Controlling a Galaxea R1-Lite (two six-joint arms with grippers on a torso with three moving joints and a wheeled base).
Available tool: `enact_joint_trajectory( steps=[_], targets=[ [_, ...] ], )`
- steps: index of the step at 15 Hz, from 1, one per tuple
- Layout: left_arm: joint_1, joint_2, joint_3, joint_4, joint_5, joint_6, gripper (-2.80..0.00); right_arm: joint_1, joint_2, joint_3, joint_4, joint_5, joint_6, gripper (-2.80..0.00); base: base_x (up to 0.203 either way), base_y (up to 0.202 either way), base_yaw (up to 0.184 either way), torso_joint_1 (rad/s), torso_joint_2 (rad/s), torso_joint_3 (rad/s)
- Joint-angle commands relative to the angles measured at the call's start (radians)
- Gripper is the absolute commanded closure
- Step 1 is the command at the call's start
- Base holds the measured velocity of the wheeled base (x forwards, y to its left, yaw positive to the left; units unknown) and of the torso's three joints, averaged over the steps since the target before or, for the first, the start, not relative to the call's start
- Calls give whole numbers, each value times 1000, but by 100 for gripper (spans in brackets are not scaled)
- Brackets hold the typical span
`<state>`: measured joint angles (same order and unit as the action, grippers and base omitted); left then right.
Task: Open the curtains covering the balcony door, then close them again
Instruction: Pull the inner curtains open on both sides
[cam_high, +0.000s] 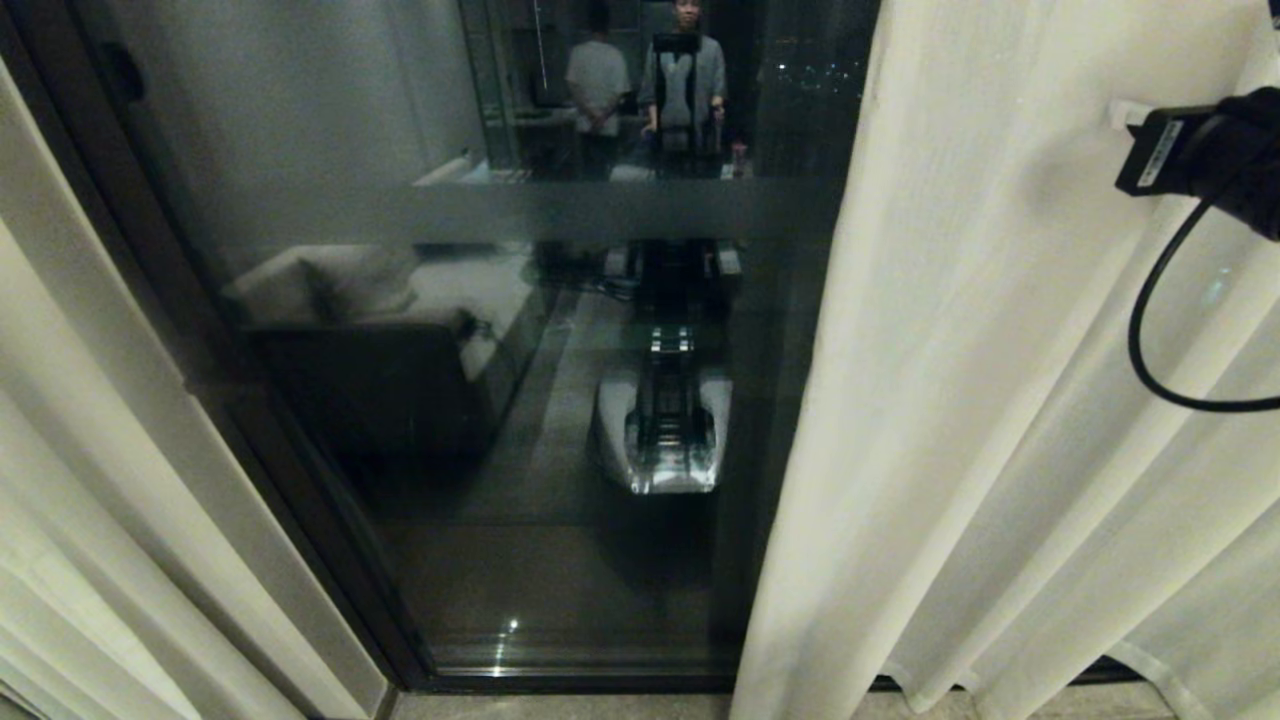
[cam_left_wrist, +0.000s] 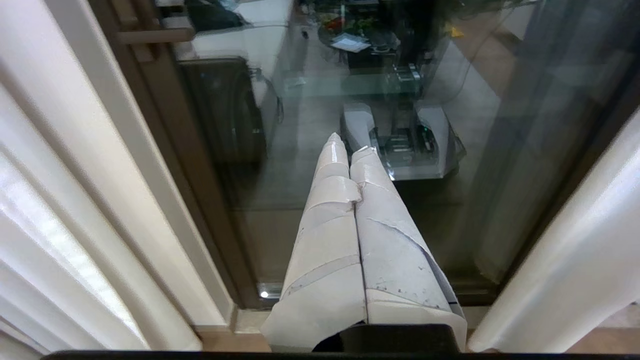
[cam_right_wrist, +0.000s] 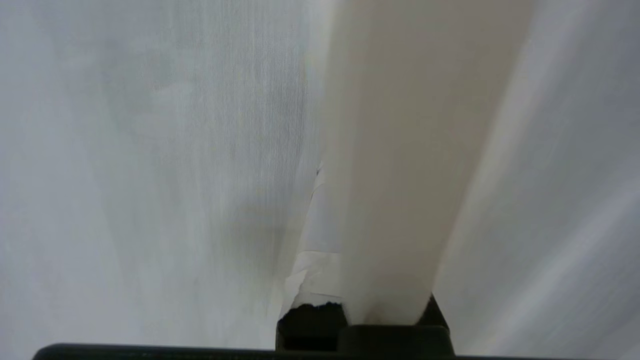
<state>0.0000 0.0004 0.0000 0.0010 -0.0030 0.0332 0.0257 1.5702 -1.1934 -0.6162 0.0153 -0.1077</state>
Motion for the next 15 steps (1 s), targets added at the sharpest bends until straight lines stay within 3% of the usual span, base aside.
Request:
enact_joint_trajectory(
  steps=[1,15],
  targets=[
    [0,0,0,1,0,1,0,0,2,2,-4,0,-1,0,0,-191,0,2,2,2],
    [0,0,0,1,0,1,0,-4,-2,18,-5,-3,-1,0,0,-190,3,2,3,3]
  ],
)
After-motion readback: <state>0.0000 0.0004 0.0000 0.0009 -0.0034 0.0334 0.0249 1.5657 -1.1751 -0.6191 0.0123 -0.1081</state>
